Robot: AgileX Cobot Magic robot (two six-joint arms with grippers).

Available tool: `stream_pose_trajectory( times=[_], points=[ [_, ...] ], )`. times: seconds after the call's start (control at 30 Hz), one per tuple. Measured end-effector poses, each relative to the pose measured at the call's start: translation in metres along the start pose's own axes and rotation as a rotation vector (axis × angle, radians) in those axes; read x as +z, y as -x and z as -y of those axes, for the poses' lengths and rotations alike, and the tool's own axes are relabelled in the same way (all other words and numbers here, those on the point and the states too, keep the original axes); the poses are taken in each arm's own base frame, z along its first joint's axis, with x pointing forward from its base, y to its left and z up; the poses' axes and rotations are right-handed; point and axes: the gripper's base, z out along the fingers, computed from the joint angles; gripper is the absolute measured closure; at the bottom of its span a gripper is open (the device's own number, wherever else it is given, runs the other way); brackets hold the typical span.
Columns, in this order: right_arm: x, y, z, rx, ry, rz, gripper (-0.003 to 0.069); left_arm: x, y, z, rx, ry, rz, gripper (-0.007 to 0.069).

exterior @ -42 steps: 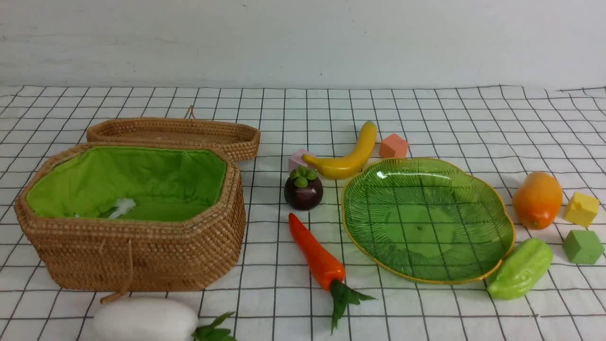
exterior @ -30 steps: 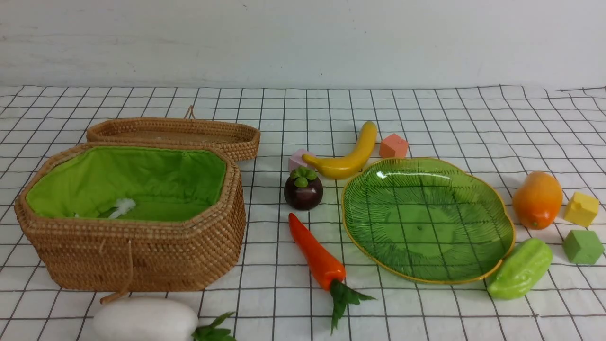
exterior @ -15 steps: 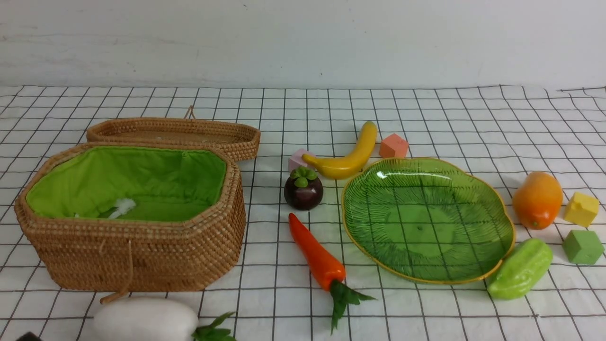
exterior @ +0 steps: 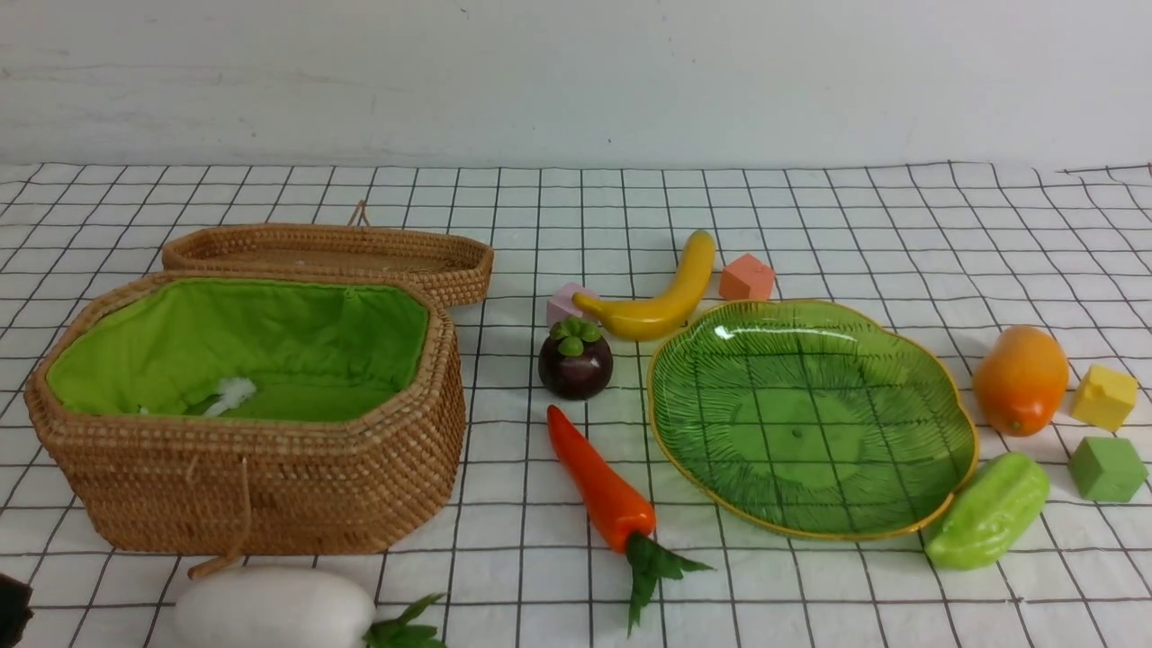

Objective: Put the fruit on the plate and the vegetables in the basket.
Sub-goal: Take a daikon with your left arm and place it on the basket on the left.

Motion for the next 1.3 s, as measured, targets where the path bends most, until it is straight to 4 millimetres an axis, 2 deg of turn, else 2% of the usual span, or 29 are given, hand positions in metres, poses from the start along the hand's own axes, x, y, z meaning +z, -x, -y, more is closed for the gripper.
stream_pose_trajectory(
  times=[0.1,0.13,0.17,0.23,0.27,0.47,0.53,0.6,0.63,0.67,0.7,0.77,0.8,0.87,0.93,1.07,1.17,1.27,1.3],
  points=[
    [0.000,0.000,0.000,0.000,0.000,0.000,0.0414,0.000,-0.001,0.000,0.012,0.003,-0.008,0.0434],
    [0.000,0.000,0.000,0.000,0.000,0.000,0.0414,0.000,-0.001,-0.001,0.017,0.005,-0.013,0.0478],
    [0.000,0.000,0.000,0.000,0.000,0.000,0.0414,0.000,-0.001,-0.001,0.017,0.005,-0.013,0.0478],
    [0.000,0.000,0.000,0.000,0.000,0.000,0.0414,0.000,-0.002,0.001,0.047,0.010,-0.038,0.0611],
    [0.000,0.000,0.000,-0.001,0.000,0.000,0.0414,-0.001,-0.001,0.004,0.067,0.007,-0.050,0.0638],
    [0.001,0.002,0.002,-0.122,-0.021,0.043,0.0414,-0.009,0.011,0.033,0.197,-0.034,-0.136,0.0638],
    [0.001,0.007,0.000,-0.042,0.004,0.102,0.0414,-0.013,0.017,0.050,0.267,-0.039,-0.216,0.0638],
    [0.000,0.011,-0.002,0.045,0.028,0.153,0.0414,-0.013,0.018,0.056,0.293,-0.025,-0.275,0.0638],
    [-0.001,0.016,-0.003,0.172,0.060,0.206,0.0414,-0.010,0.020,0.064,0.318,-0.003,-0.347,0.0638],
    [-0.001,0.017,-0.003,0.181,0.062,0.213,0.0414,-0.010,0.021,0.065,0.318,-0.002,-0.347,0.0638],
    [-0.002,0.023,-0.004,0.305,0.095,0.273,0.0414,-0.006,0.022,0.071,0.343,0.027,-0.433,0.0638],
    [-0.003,0.026,-0.004,0.371,0.111,0.303,0.0414,-0.002,0.023,0.075,0.360,0.049,-0.492,0.0638],
    [-0.005,0.029,-0.004,0.408,0.125,0.342,0.0414,0.006,0.024,0.078,0.380,0.084,-0.576,0.0638],
    [-0.005,0.031,-0.004,0.415,0.130,0.361,0.0414,0.010,0.024,0.080,0.397,0.099,-0.624,0.0638],
    [-0.007,0.035,-0.004,0.424,0.139,0.406,0.0414,0.024,0.024,0.081,0.424,0.135,-0.707,0.0638],
    [-0.008,0.038,-0.004,0.444,0.150,0.441,0.0414,0.037,0.023,0.077,0.423,0.169,-0.735,0.0638],
    [-0.008,0.037,-0.004,0.469,0.154,0.430,0.0433,0.041,0.023,0.077,0.453,0.164,-0.748,0.0638],
    [-0.013,0.044,-0.010,0.488,0.166,0.280,0.0502,0.044,0.025,0.083,0.549,0.132,-0.825,0.0638],
    [-0.018,0.056,-0.015,0.468,0.181,0.200,0.0543,0.046,0.026,0.087,0.577,0.121,-0.865,0.0638]
  ],
)
